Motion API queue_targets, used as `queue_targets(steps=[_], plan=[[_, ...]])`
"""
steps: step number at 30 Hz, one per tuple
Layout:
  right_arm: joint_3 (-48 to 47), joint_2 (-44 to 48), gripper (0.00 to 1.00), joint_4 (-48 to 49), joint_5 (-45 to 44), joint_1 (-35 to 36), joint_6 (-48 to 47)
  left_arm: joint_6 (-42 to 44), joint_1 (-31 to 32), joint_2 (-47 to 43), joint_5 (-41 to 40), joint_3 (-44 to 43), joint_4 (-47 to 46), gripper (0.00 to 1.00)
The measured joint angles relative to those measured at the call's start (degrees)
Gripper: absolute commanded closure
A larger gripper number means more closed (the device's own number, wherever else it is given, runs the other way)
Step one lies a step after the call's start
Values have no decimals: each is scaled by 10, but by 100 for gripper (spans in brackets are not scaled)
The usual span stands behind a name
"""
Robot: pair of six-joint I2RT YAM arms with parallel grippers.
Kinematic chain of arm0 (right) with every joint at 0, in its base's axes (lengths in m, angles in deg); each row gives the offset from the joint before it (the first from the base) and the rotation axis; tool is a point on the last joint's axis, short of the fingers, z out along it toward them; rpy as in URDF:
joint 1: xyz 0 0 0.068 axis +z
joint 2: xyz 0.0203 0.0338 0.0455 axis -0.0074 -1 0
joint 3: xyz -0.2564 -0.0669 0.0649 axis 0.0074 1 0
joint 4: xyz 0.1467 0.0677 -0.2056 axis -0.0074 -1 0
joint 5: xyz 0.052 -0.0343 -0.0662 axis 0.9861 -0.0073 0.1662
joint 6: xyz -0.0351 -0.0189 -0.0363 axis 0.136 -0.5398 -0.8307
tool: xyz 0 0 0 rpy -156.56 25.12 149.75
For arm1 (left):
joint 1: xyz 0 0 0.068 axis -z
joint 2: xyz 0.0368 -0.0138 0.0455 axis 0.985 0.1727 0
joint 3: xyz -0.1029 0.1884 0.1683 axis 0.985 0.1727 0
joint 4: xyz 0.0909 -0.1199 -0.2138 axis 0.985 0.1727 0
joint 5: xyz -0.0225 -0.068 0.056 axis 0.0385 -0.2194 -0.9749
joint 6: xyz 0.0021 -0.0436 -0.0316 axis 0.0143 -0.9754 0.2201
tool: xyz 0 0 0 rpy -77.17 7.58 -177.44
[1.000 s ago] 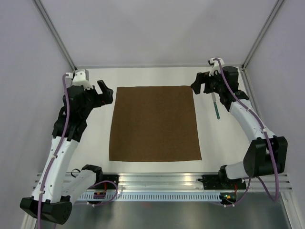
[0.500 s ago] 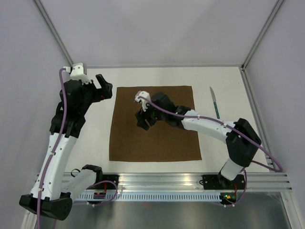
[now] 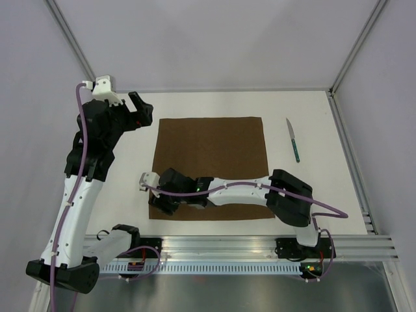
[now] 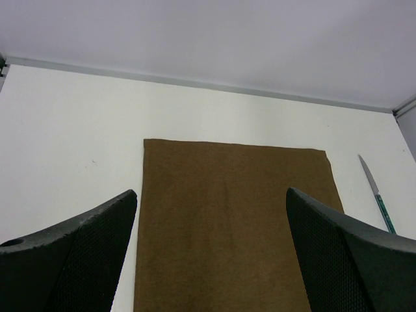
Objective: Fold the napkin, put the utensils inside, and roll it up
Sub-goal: Fold the napkin at the center of the board.
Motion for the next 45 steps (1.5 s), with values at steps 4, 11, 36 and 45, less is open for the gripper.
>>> queue_targets(steps=[4,11,36,45], plan=[[-23,-36,50,15,-12,37,0,0,0,3,0,0,5,0],[-65,-106,52,21,-29,56,1,3,0,5,-1,-2,8,0],[-128,-177,66,22,-74,58,2,21,0,14,-1,-2,9,0],[-146,-179,89,1,-78,58,5,24,0,18,-2,-2,10,0]])
